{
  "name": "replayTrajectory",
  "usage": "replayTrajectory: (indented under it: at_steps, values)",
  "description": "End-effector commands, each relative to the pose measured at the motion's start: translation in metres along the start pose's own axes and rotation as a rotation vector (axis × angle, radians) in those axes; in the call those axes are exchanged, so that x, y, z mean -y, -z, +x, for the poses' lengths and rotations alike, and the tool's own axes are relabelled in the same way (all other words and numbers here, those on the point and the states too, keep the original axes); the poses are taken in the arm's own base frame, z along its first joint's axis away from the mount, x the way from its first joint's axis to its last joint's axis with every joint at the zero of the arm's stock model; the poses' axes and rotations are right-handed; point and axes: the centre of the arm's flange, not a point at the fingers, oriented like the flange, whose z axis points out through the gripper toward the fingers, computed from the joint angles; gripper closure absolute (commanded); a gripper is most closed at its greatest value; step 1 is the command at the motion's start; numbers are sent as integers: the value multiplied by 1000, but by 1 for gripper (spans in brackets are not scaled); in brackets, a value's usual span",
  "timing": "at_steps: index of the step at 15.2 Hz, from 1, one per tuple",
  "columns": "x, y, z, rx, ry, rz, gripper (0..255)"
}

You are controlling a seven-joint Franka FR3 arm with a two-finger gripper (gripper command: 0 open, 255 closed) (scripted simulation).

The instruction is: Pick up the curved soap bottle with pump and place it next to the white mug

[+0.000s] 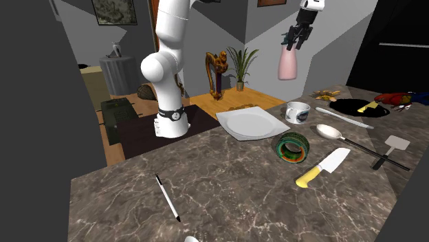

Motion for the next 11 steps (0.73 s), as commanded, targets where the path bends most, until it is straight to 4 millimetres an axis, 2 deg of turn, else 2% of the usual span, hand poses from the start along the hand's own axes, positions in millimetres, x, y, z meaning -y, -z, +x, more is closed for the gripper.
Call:
replayTrajectory:
  at_steps: [1, 11]
  values:
    - [-1, -9, 3, 0, 0, 1, 255]
    - [-1, -61, 15, 0, 0, 1, 255]
